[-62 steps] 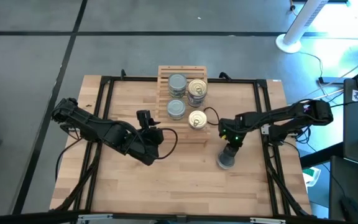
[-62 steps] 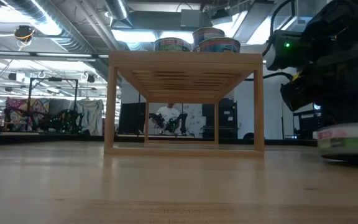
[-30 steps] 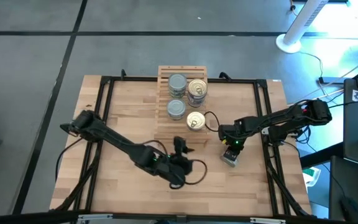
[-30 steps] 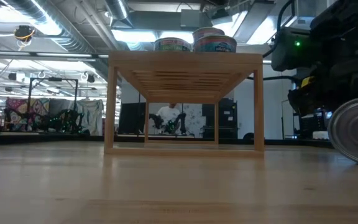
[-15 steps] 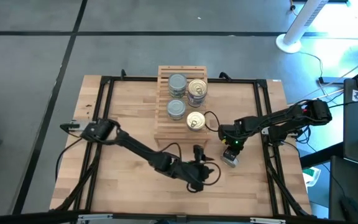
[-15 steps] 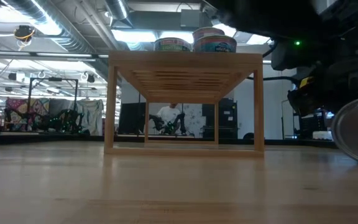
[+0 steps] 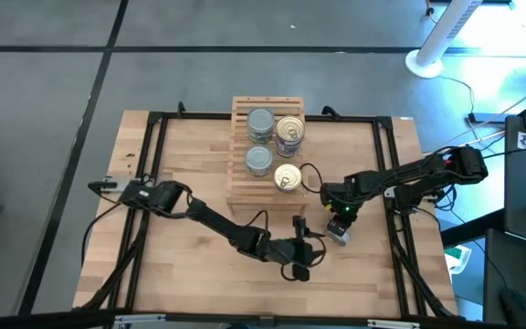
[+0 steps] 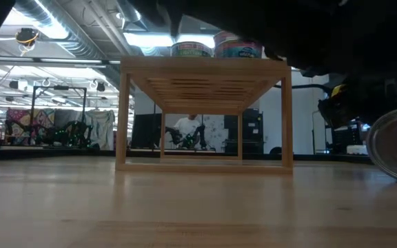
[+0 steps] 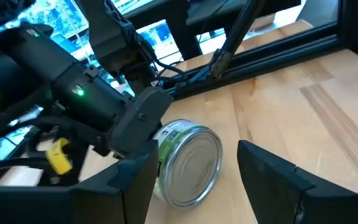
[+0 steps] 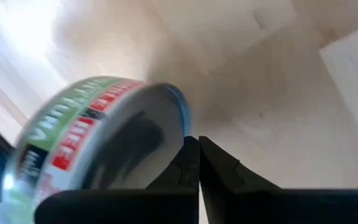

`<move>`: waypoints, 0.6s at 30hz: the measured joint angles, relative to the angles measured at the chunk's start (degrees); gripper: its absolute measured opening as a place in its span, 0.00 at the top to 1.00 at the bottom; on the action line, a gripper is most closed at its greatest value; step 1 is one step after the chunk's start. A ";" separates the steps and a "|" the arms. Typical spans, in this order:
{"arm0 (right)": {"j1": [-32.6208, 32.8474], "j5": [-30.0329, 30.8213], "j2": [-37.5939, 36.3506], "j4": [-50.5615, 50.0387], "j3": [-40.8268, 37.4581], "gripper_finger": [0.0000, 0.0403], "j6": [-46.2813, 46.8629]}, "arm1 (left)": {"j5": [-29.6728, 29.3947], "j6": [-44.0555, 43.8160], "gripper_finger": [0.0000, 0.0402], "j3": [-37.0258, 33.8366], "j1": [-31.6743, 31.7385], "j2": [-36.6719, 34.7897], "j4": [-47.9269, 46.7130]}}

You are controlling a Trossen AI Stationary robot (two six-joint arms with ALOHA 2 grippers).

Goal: Stack canned seafood by type on shelf
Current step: Stack the green tuna can on top of the green tuna can on the shelf

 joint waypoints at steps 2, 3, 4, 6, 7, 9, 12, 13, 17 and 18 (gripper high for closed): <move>0.00 -0.57 0.00 1.03 0.00 0.99 0.17 | 0.48 -0.78 0.46 0.00 0.25 0.68 0.90; 0.00 -0.72 0.00 1.56 0.00 0.99 0.97 | 0.72 -1.02 0.46 0.00 0.38 0.98 1.30; 0.00 -0.81 0.00 2.15 0.00 0.99 2.00 | 0.79 -1.06 0.46 0.00 0.44 1.16 1.23; 0.00 -0.75 0.00 3.01 0.00 0.99 3.60 | 0.83 -1.11 0.46 0.00 0.55 1.74 1.52; 0.00 -0.75 0.00 3.53 0.00 0.99 3.69 | 0.87 -1.12 0.46 0.00 0.57 1.89 1.61; 0.00 -0.73 0.00 3.86 0.02 0.99 3.74 | 0.88 -1.18 0.46 0.00 0.57 2.29 1.46; -0.02 -0.45 -0.01 3.57 0.02 0.99 3.74 | 0.92 -1.34 0.46 0.02 0.57 2.66 1.36; -0.02 -0.40 -0.02 3.47 0.02 0.99 3.74 | 0.92 -1.34 0.46 0.02 0.57 2.68 1.20; -0.02 -0.36 -0.02 3.39 0.02 0.99 3.72 | 0.90 -1.26 0.46 0.02 0.49 2.68 1.61; -0.02 -0.36 -0.02 3.38 0.02 0.99 3.74 | 0.90 -1.25 0.46 0.02 0.47 2.68 1.59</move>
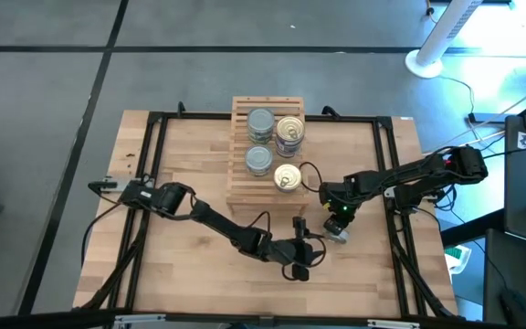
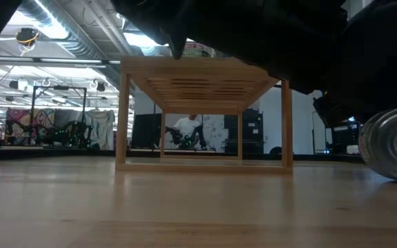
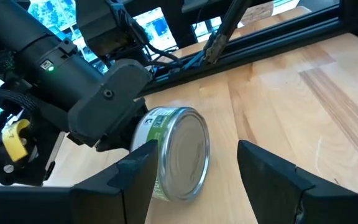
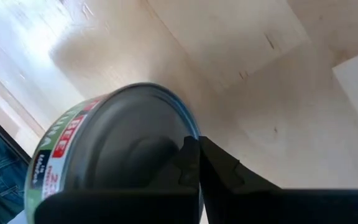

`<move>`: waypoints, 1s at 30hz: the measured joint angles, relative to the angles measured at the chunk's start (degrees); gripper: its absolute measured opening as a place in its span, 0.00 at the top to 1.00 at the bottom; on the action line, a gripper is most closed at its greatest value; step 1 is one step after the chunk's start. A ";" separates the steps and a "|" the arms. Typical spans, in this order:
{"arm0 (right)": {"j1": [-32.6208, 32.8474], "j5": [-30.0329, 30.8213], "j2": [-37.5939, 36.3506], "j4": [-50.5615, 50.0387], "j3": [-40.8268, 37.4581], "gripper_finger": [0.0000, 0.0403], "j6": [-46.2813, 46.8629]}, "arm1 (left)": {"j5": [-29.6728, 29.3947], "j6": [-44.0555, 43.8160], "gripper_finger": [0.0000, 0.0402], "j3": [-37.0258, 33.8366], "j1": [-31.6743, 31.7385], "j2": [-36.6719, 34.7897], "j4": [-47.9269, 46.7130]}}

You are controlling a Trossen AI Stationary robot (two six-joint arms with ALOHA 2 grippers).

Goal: Stack canned seafood by type on shelf
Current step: Stack the green tuna can on top of the green tuna can on the shelf

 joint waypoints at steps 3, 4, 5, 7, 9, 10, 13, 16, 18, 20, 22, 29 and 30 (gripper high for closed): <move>0.00 1.31 0.00 -0.01 0.02 0.99 -0.02 | 0.00 0.04 0.46 0.00 0.00 0.00 -0.31; 0.00 2.08 0.00 -0.01 0.02 0.99 0.03 | 0.00 0.03 0.46 0.00 0.00 0.00 -0.43; 0.00 2.86 0.00 -0.02 0.02 0.99 0.03 | 0.00 0.04 0.46 0.00 -0.02 0.00 -0.72; -0.02 4.04 0.00 -0.04 0.02 0.99 0.03 | 0.00 0.07 0.46 0.00 -0.10 0.00 -0.81; -0.02 4.04 0.00 -0.28 0.04 0.99 0.09 | 0.00 0.09 0.46 0.00 -0.16 0.00 -0.72; -0.02 3.96 0.00 -0.71 0.07 0.99 0.15 | -0.02 0.09 0.46 0.00 -0.22 0.00 -0.74; -0.02 4.85 0.00 -3.93 0.09 0.99 0.13 | -0.01 0.10 0.46 0.00 -0.34 0.00 -0.81; -0.02 5.98 -0.02 -6.64 0.09 0.99 -0.35 | -0.02 0.11 0.46 0.00 -0.38 0.00 -0.76; -0.02 5.97 -0.02 -8.29 0.09 0.99 -0.35 | -0.02 0.11 0.46 0.00 -0.42 0.00 -0.81; -0.04 5.94 -0.16 -9.14 0.09 0.99 -0.24 | -0.02 0.11 0.46 0.00 -0.42 0.00 -0.81; -0.04 5.99 -0.67 -10.45 0.09 0.99 -0.33 | -0.02 0.11 0.46 0.04 -0.42 0.00 -1.08; -0.06 6.87 -5.11 -14.54 0.09 0.99 -1.53 | -0.04 0.13 0.46 0.04 -0.53 -0.02 -1.73; -0.05 7.36 -5.99 -15.47 0.09 0.99 -1.57 | -0.04 0.13 0.46 0.04 -0.55 -0.02 -1.74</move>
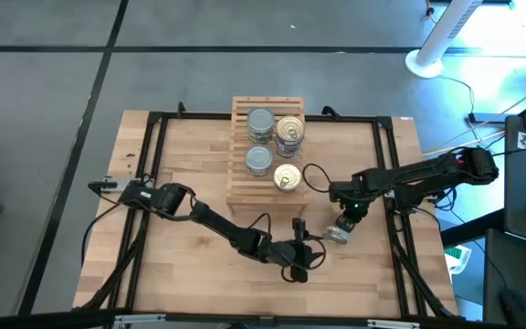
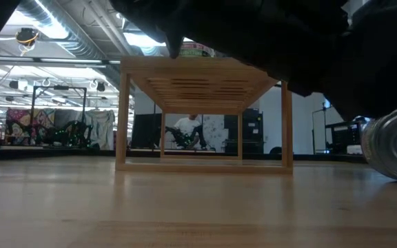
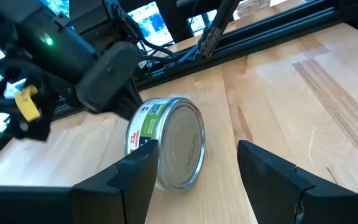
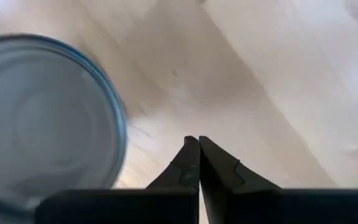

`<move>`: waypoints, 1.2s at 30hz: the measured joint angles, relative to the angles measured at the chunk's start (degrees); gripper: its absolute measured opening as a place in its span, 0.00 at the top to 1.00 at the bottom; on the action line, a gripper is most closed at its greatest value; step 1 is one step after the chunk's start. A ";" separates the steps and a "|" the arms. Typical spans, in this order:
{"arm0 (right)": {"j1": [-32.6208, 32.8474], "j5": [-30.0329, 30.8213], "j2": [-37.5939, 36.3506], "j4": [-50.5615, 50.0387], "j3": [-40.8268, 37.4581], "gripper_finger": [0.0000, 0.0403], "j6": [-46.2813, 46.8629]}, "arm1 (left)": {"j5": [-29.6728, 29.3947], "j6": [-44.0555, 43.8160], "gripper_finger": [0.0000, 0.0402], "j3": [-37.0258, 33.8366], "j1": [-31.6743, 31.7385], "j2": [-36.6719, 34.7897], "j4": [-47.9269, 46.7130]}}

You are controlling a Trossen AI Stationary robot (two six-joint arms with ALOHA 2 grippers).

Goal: Stack canned seafood by type on shelf
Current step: Stack the green tuna can on top of the green tuna can on the shelf

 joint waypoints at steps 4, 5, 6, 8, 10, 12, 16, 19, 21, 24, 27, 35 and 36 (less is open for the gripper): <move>0.01 2.21 -3.91 -4.42 -0.02 0.99 0.02 | -0.02 0.79 0.46 0.00 -0.24 0.00 0.06; 0.01 2.32 -4.94 -5.47 -0.02 0.99 0.00 | -0.02 1.35 0.46 0.00 -0.27 0.00 0.04; 0.01 2.29 -6.04 -6.44 -0.02 0.99 0.00 | -0.02 1.78 0.46 0.00 -0.37 0.00 0.04; 0.01 1.69 -8.36 -8.68 0.14 0.99 0.00 | -0.02 2.12 0.46 0.00 -0.61 0.00 0.04; 0.01 1.26 -10.59 -11.00 1.07 0.99 -0.59 | -0.04 2.12 0.46 0.00 -0.63 -0.02 0.07; 0.01 1.13 -13.23 -13.53 2.75 0.99 -2.13 | -0.02 2.12 0.46 0.00 -0.71 -0.02 0.06; 0.03 2.27 -18.85 -15.07 6.54 0.99 -2.71 | -0.07 2.11 0.46 0.00 -0.65 -0.02 0.06; 0.07 2.67 -22.80 -12.97 8.95 0.99 -0.30 | -0.09 4.66 0.46 0.00 -0.66 -0.02 0.06; 0.07 2.57 -25.07 -10.68 9.67 0.99 2.22 | -0.36 7.38 0.46 0.00 -0.92 -0.14 0.07; 0.07 0.61 -27.38 -7.05 9.79 0.99 4.96 | -1.70 9.56 0.46 0.00 -1.56 -0.51 0.15; 0.07 -1.39 -28.80 -5.03 9.80 0.99 5.20 | -3.26 10.78 0.46 0.00 -2.35 -1.15 0.06; 0.07 -6.72 -28.33 -2.43 9.84 0.92 10.77 | -4.76 12.00 0.46 0.02 -3.63 -4.04 -2.41; 0.07 -6.76 -28.22 -2.60 9.83 0.89 11.13 | -4.97 11.96 0.46 0.06 -3.63 -4.25 -2.69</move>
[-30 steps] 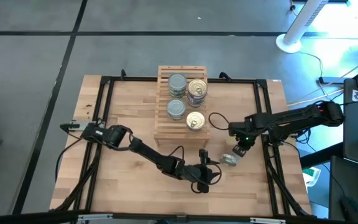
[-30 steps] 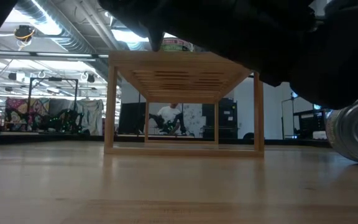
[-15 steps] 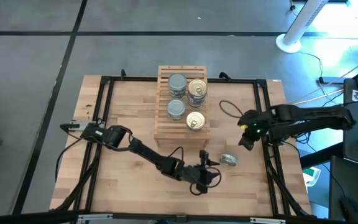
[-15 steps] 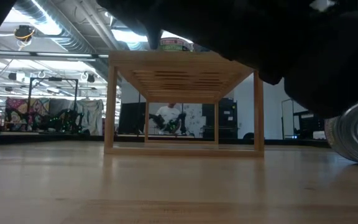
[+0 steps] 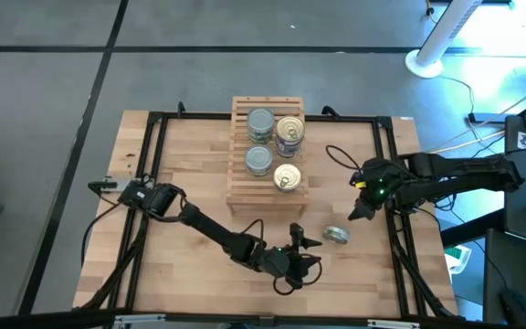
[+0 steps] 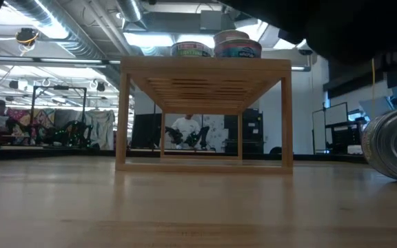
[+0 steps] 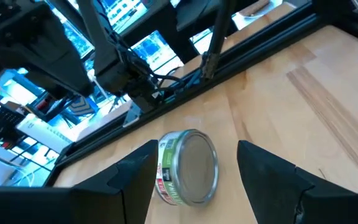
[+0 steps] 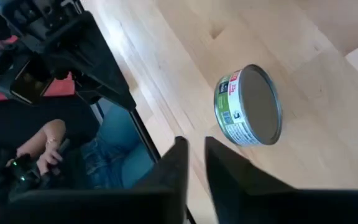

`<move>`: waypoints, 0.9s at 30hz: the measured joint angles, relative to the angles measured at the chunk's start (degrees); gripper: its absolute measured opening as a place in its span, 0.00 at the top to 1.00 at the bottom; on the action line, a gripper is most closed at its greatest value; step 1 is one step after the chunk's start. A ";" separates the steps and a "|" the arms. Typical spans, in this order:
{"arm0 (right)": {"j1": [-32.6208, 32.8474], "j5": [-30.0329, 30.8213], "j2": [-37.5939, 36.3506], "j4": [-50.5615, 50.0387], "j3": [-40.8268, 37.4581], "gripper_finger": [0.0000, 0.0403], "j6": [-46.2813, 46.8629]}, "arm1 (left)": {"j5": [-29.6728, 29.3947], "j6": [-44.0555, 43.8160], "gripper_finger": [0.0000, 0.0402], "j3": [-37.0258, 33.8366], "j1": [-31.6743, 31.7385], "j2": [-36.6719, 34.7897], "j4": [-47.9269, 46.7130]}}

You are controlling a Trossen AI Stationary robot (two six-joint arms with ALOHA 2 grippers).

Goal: Stack canned seafood by type on shelf
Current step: Stack the green tuna can on top of the green tuna can on the shelf

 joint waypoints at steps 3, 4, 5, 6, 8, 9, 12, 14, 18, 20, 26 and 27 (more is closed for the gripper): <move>0.00 0.25 0.65 0.00 -0.01 0.76 1.47 | -0.69 0.06 0.46 0.05 0.00 -0.38 -0.38; 0.00 0.23 0.87 0.01 -0.01 0.72 1.88 | -0.73 0.06 0.46 0.02 0.02 -0.38 -0.54; 0.00 0.21 1.12 0.05 -0.01 0.67 2.36 | -0.72 0.04 0.46 0.02 0.01 -0.38 -0.58; 0.00 0.19 1.34 0.04 -0.01 0.62 2.68 | -0.71 0.01 0.46 0.02 0.00 -0.38 -0.66; 0.00 -0.20 1.47 0.03 0.01 0.54 2.94 | -0.73 -0.01 0.46 0.02 0.00 -0.38 -0.66; 0.00 -0.24 1.47 0.05 -0.01 0.50 2.97 | -0.72 -0.02 0.46 0.02 0.00 -0.38 -0.69; 0.00 0.25 1.45 0.12 -0.01 0.41 2.97 | -0.71 -0.82 0.46 0.02 0.00 -0.38 -1.40; 0.00 1.45 1.45 0.17 -0.01 0.37 2.99 | -0.71 -1.25 0.46 0.02 0.00 -0.38 -1.48; 2.31 2.81 1.45 0.77 -0.01 0.33 2.07 | -0.71 -1.79 0.46 0.02 0.00 -0.38 -2.12; 5.02 4.40 1.45 2.85 -0.01 0.32 0.89 | -0.71 -2.44 0.46 0.00 0.00 -0.38 -2.34; 17.12 17.17 2.49 6.89 0.01 0.32 -2.33 | -0.71 -2.85 0.46 0.00 0.00 -0.38 -2.39; 19.15 20.04 3.10 6.36 0.00 0.32 -2.47 | -0.71 -3.02 0.46 0.00 0.00 -0.38 -2.37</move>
